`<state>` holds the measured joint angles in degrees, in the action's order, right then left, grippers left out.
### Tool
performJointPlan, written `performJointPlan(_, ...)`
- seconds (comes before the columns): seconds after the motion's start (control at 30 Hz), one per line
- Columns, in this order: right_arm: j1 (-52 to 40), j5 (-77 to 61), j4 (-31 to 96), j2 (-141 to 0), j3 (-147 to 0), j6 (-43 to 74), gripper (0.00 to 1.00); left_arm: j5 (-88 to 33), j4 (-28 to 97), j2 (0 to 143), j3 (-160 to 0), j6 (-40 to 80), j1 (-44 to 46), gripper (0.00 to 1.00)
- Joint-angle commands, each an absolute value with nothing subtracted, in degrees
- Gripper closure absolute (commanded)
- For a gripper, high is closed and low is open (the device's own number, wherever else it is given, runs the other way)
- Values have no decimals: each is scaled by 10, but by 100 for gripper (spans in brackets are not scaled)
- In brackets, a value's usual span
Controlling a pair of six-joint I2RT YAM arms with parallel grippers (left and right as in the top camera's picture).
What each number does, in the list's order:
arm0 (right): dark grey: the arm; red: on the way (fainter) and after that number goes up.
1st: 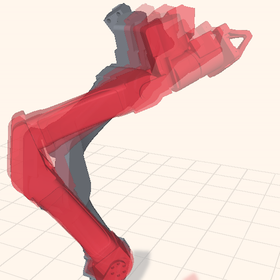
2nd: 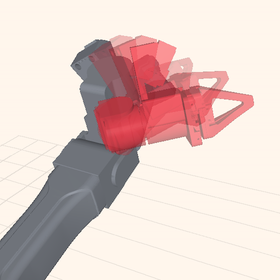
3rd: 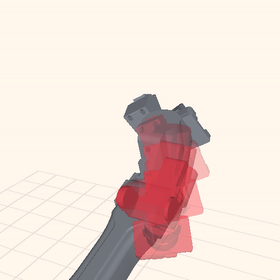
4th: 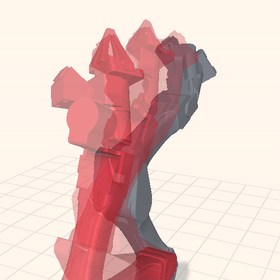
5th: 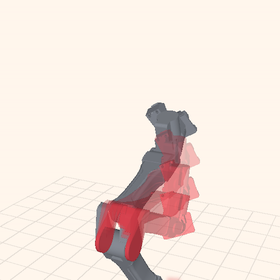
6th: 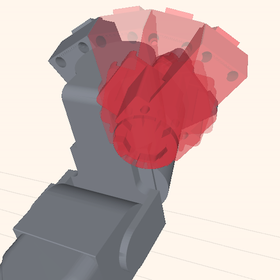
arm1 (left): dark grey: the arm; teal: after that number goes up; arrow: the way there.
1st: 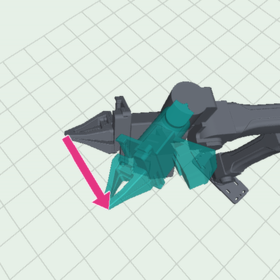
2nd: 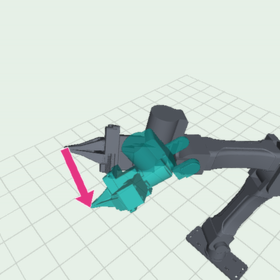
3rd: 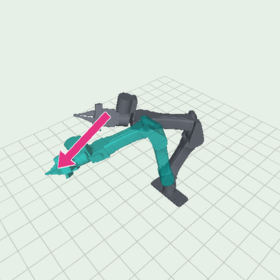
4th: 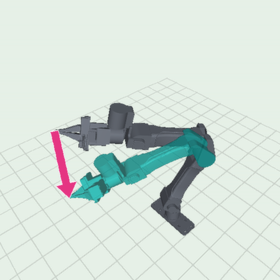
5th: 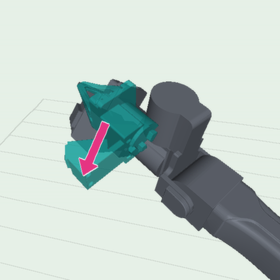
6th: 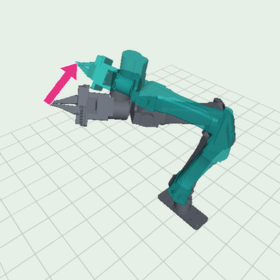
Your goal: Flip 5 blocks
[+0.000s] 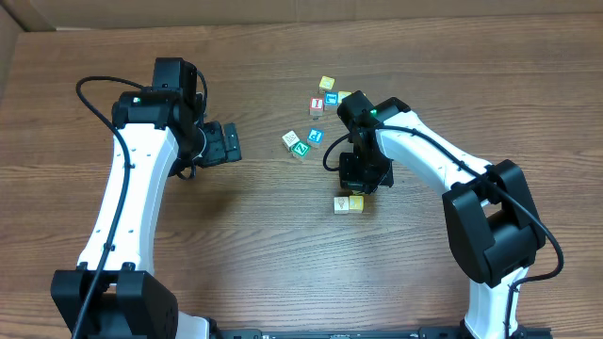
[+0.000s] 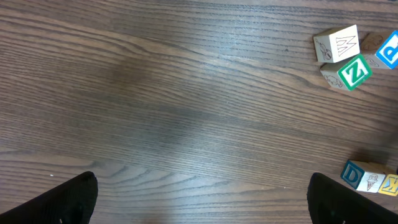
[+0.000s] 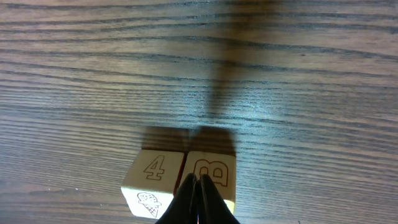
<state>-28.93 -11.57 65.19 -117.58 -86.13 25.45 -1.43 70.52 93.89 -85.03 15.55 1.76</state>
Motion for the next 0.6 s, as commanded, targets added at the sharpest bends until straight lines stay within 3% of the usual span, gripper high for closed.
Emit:
performJointPlan(0.0,-292,-112,649,-1154,-858,255,96,-11,704,944,-863,163,15,0)
performJointPlan(0.57,-292,-106,644,-1154,-858,255,96,-11,704,944,-863,163,15,0)
